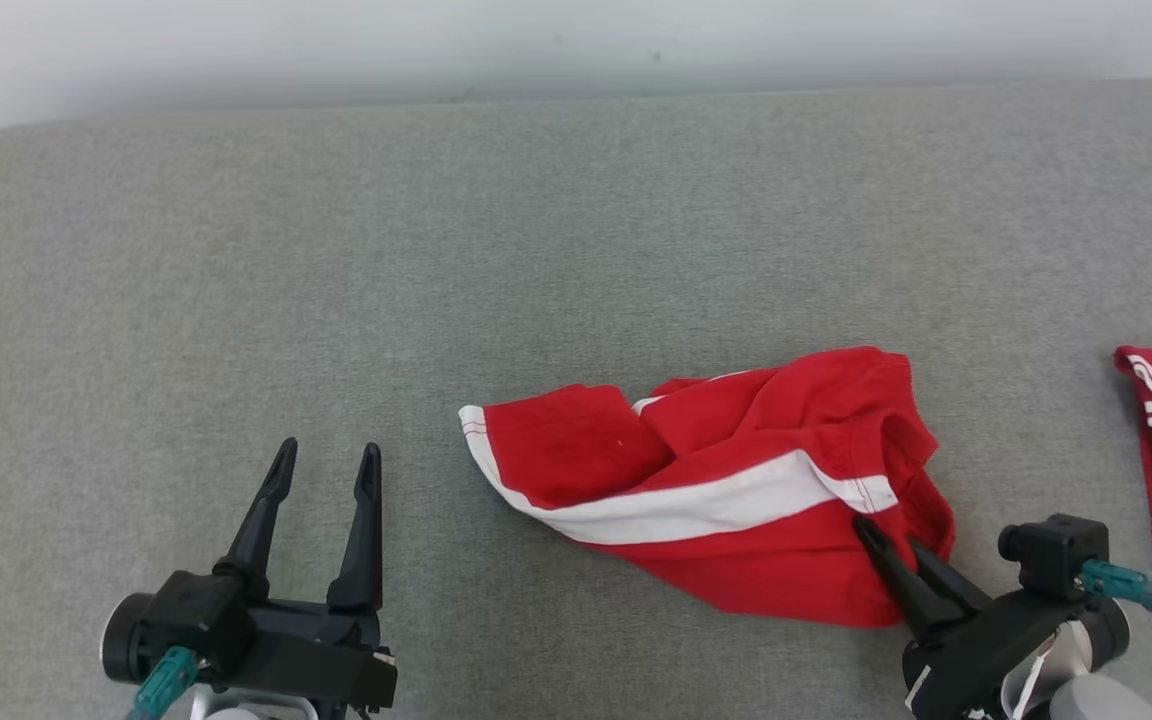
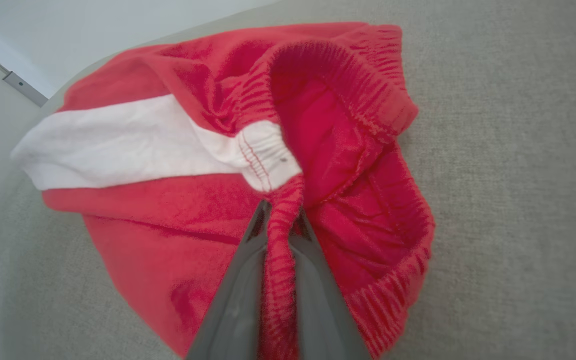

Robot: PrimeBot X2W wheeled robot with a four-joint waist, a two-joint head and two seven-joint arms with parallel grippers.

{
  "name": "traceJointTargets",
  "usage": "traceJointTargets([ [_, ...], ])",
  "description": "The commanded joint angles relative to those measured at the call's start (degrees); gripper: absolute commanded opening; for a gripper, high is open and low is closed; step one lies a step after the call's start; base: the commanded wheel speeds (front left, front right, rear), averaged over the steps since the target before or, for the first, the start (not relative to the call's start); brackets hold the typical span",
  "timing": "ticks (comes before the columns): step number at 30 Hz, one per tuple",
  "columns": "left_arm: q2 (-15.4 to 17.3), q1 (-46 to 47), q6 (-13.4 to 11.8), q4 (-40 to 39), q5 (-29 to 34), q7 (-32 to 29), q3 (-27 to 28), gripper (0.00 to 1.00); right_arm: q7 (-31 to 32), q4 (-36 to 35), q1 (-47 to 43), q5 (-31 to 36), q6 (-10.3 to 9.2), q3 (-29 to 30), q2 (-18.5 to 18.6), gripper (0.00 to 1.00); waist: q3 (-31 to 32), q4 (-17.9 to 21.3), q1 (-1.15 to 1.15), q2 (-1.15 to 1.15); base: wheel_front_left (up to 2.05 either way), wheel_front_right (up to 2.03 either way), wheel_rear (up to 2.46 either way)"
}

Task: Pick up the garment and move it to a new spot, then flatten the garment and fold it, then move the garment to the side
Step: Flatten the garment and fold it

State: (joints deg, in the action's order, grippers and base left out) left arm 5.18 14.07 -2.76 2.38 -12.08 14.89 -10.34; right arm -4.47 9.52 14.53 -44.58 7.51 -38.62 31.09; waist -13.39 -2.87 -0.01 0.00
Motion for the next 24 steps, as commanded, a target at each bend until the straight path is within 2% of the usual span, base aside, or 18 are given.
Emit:
traceJointTargets([
  [1,0.5,-1.0,-0.4,-0.1,-0.5,-0.1,0.3,1.00,-0.1,0.4,-1.2,0.5,-0.03,0.8,-0.8,0.80,0.4,0.8,0.01,0.00,0.00,0.00,0.00],
  [2,0.6,-1.1,-0.6,-0.1,-0.6,-0.1,0.4,1.00,-0.3,0.6,-1.6,0.7,-0.03,1.4,-1.1,1.00,0.5,0.9,0.01,0.00,0.00,0.00,0.00],
  [9,1.0,-1.8,-1.4,-0.7,-1.0,-0.4,0.9,1.00,-2.3,-2.2,-5.4,0.0,-0.03,6.3,-2.0,1.00,1.5,1.2,0.01,0.00,0.00,0.00,0.00],
  [15,1.7,-3.1,-2.3,-1.6,-1.3,-0.9,1.7,1.00,-4.8,-8.6,-10.2,1.1,-0.03,15.0,-2.8,1.00,3.0,1.9,0.01,0.00,0.00,0.00,0.00],
  [20,2.4,-4.2,-3.0,-2.3,-1.3,-1.4,2.4,1.00,-2.3,-13.7,-13.0,2.7,-0.03,20.4,-3.7,1.00,4.1,2.5,0.01,0.00,0.00,0.00,0.00],
  [24,2.9,-5.0,-3.6,-3.1,-1.3,-1.7,2.8,1.00,-1.0,-17.2,-14.4,6.5,-0.03,24.4,-4.2,1.00,4.9,2.5,0.01,0.00,0.00,0.00,0.00],
])
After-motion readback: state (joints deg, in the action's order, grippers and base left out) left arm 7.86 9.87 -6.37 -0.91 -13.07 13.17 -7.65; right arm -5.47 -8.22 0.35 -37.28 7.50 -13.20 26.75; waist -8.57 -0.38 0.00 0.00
